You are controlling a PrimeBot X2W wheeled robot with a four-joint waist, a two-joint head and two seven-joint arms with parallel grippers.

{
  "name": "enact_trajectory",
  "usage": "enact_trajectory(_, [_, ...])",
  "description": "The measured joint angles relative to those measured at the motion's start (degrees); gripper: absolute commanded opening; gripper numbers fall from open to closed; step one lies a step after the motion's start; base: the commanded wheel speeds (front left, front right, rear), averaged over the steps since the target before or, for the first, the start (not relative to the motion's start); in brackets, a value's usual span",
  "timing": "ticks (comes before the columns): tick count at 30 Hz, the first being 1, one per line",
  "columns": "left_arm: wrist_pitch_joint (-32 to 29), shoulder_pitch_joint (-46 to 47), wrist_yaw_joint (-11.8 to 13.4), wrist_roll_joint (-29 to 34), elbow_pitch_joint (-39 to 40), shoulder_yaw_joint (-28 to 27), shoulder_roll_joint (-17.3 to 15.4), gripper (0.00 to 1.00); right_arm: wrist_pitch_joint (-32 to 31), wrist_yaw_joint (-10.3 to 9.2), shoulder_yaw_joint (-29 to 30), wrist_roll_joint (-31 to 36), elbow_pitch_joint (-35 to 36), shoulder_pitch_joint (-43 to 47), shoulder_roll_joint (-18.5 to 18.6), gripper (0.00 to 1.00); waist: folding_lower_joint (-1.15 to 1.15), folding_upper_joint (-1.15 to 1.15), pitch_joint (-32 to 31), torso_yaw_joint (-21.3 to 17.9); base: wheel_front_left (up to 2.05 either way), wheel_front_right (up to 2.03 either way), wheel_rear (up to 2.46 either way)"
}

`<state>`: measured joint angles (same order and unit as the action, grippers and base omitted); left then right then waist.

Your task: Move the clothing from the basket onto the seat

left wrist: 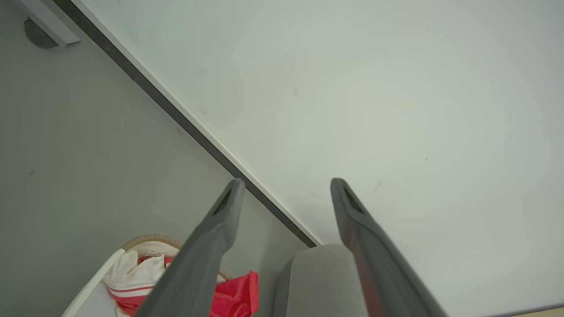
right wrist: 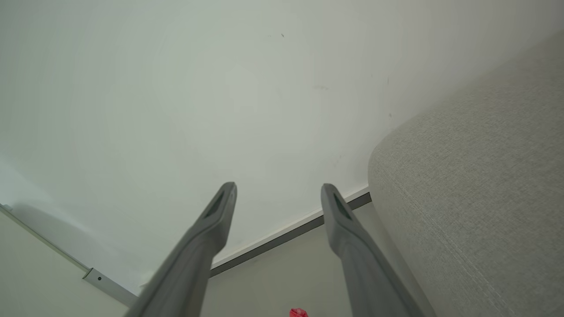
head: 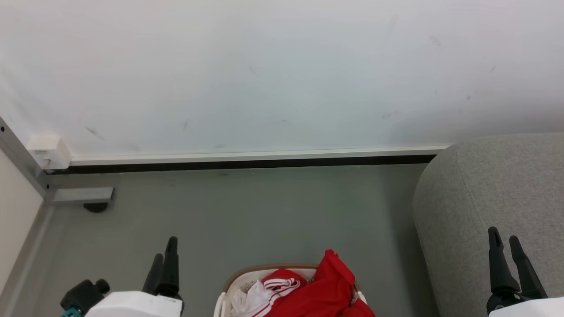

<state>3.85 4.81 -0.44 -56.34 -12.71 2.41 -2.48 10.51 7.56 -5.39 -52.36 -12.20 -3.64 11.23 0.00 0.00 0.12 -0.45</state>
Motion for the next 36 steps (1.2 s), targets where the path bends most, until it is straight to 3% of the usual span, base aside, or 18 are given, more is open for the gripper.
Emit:
enact_trajectory(15, [2.4,0.2,0.1,12.7,-1.8,1.2,0.0,1.0,1.1,0.0,1.4,13.7,-1.1,0.0,-0.3,1.0,0.0,0.0,0.0,0.0,0.0,0.0,0.0])
enact_trajectory(36, [5.6,0.4,0.7,24.4,-3.0,2.7,0.0,1.0,2.2,0.0,2.9,29.3,-2.3,0.0,-1.7,1.0,0.0,0.0,-0.1,0.1,0.0,0.0,0.0])
